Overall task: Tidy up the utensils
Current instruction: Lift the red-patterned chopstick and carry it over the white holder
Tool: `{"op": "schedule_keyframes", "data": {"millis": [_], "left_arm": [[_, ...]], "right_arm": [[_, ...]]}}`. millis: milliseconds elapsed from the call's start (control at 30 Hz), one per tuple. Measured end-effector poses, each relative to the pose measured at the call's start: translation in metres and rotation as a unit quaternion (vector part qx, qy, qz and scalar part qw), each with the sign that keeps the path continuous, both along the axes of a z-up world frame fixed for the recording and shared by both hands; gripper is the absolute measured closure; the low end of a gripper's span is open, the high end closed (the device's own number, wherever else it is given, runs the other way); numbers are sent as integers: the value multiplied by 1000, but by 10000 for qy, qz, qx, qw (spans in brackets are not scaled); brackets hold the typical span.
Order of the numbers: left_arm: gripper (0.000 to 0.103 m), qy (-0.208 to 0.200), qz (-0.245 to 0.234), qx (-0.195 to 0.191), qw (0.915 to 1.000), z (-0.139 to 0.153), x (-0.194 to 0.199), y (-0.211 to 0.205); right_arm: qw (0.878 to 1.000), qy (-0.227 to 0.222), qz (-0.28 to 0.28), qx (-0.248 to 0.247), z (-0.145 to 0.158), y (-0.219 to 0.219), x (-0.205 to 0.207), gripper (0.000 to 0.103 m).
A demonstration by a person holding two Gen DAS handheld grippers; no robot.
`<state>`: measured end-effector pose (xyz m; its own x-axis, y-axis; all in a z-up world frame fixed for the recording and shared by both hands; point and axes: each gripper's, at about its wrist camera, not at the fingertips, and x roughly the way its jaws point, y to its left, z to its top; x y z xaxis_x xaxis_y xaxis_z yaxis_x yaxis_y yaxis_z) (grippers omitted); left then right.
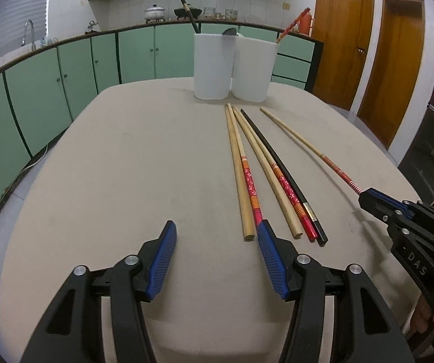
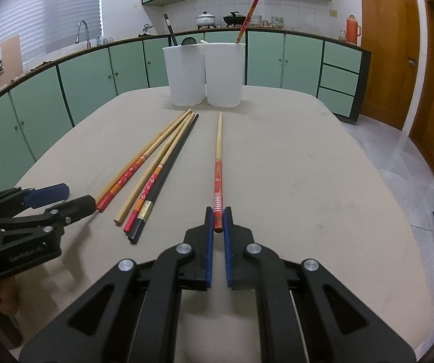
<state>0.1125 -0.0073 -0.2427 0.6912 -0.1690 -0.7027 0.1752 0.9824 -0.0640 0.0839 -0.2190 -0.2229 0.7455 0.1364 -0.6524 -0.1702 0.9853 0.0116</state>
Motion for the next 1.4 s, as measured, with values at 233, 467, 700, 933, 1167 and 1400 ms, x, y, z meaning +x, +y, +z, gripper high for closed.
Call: {"op": "schedule_keyframes", "data": {"millis": [233,467,700,933,1167,1400], "left_arm": [[49,27,-12,177,9998,-3,1,-6],[90,-24,-161,60,9999,-2,2,-15],[96,-136,-229,-145,9995,5,-2,-16],[96,-427,-189,-300,9985,31,-10,-9],[96,-914,-105,-501,9945,76,-11,1],[96,-1366,-125,-546,9890,115,8,0]], "right_arm": [[9999,14,20,118,-1,-2,0,98],[9998,-38,29,188,2,-4,-2,98],[9993,-216,-8,308,13,-9,-6,98],[9987,-391,5,332,31,-11,-7,98],[9967,-749,84,296,68,-16,-6,98],[9937,-1048,166,357,113,-22,12,98]]}}
